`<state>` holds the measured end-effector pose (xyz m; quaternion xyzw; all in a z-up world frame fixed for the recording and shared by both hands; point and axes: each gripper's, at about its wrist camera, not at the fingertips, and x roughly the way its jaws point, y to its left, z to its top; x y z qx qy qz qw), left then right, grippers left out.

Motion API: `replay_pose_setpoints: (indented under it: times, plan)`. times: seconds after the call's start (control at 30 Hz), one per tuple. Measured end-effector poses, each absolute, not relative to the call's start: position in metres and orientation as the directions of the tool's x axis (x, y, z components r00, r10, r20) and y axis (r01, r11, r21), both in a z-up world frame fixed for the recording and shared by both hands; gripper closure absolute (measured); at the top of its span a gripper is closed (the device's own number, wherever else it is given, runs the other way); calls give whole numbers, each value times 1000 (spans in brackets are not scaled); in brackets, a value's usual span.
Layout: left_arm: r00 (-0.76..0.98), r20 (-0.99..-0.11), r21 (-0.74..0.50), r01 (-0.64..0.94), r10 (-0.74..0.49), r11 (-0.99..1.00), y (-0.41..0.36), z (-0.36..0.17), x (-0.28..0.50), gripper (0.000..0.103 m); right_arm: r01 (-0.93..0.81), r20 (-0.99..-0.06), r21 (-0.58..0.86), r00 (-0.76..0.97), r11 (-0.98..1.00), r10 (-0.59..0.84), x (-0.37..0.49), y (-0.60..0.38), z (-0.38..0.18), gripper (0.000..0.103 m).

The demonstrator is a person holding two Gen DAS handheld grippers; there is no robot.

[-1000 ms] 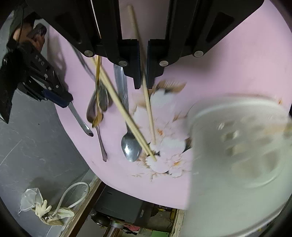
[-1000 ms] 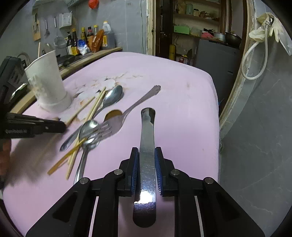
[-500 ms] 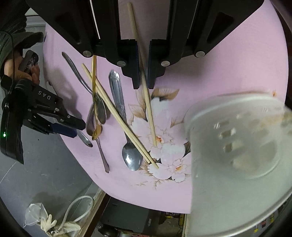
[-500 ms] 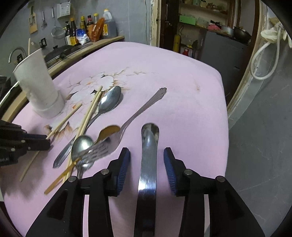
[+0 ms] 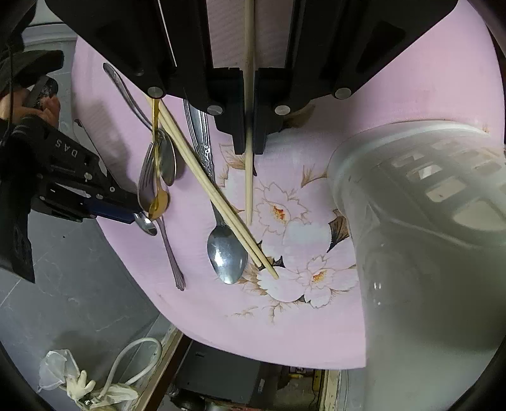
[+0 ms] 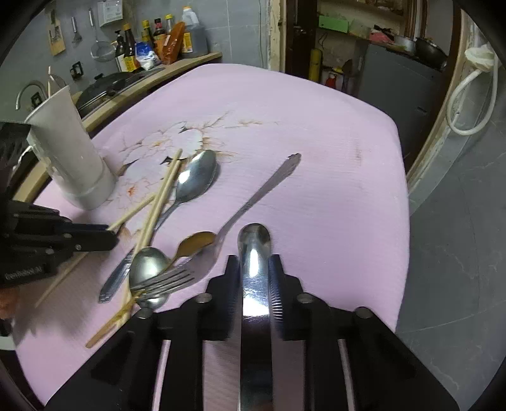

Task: Organize utensils
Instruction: 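Close the right tool on the silver table knife handle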

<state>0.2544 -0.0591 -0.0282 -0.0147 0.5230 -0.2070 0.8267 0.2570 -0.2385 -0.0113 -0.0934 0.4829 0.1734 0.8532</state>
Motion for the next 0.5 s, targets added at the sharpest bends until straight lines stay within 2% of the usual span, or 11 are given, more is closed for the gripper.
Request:
replay_pose_setpoints:
  times: [0.23, 0.43, 0.5]
  plan:
    - [412, -818, -285, 317, -402, 905, -50, -23, 235, 101, -337, -830, 130, 478, 933, 288, 257, -258, -6, 88]
    - [537, -730, -283, 327, -424, 902, -33, -8, 201, 101, -350, -711, 36, 649, 936, 270, 209, -252, 9, 88]
    - [584, -692, -278, 326, -424, 903, -29, -2, 192, 101, -356, -640, -34, 725, 934, 254, 187, -241, 16, 88]
